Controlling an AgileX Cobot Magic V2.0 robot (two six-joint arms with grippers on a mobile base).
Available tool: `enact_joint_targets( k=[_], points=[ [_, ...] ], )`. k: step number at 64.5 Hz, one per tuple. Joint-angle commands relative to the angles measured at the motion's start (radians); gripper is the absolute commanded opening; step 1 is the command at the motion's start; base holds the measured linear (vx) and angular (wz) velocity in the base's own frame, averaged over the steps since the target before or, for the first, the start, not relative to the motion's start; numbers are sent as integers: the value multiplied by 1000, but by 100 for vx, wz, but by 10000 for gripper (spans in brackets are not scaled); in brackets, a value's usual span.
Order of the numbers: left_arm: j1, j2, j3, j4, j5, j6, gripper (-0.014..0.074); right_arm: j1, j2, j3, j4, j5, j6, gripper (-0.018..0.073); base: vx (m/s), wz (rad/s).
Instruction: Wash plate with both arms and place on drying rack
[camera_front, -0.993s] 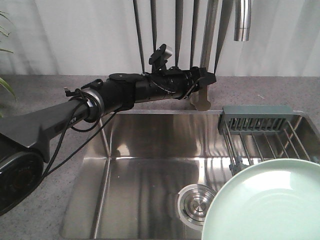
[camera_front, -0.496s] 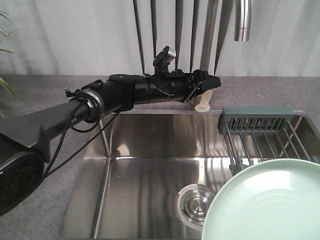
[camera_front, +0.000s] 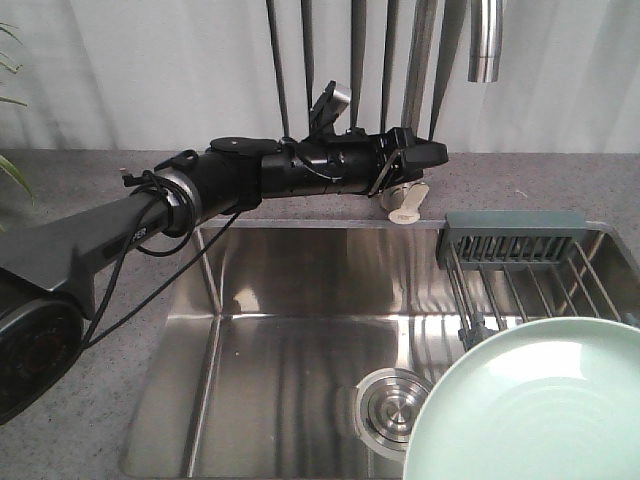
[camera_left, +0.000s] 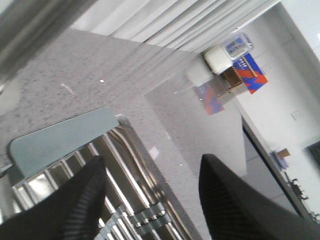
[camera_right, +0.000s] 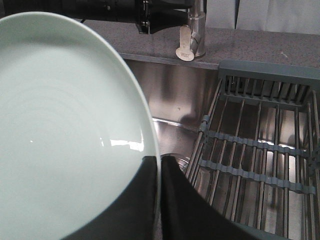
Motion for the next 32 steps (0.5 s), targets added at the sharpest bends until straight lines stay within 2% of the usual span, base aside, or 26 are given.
enact_joint_targets(
  k=[1, 7, 16, 32],
  points=[
    [27, -81, -61, -96, 82, -50, 398, -3, 14, -23, 5, -75, 0, -5, 0, 0],
    [64, -81, -84, -92, 145, -104, 392, -3, 14, -23, 5, -75, 0, -5, 0, 0],
    [131, -84, -86, -87, 246, -155, 330, -3, 14, -23, 5, -75, -1, -5, 0, 0],
    [248, -96, -86, -23, 423, -256, 102, -3, 14, -23, 5, -75, -1, -5, 0, 0]
  ],
)
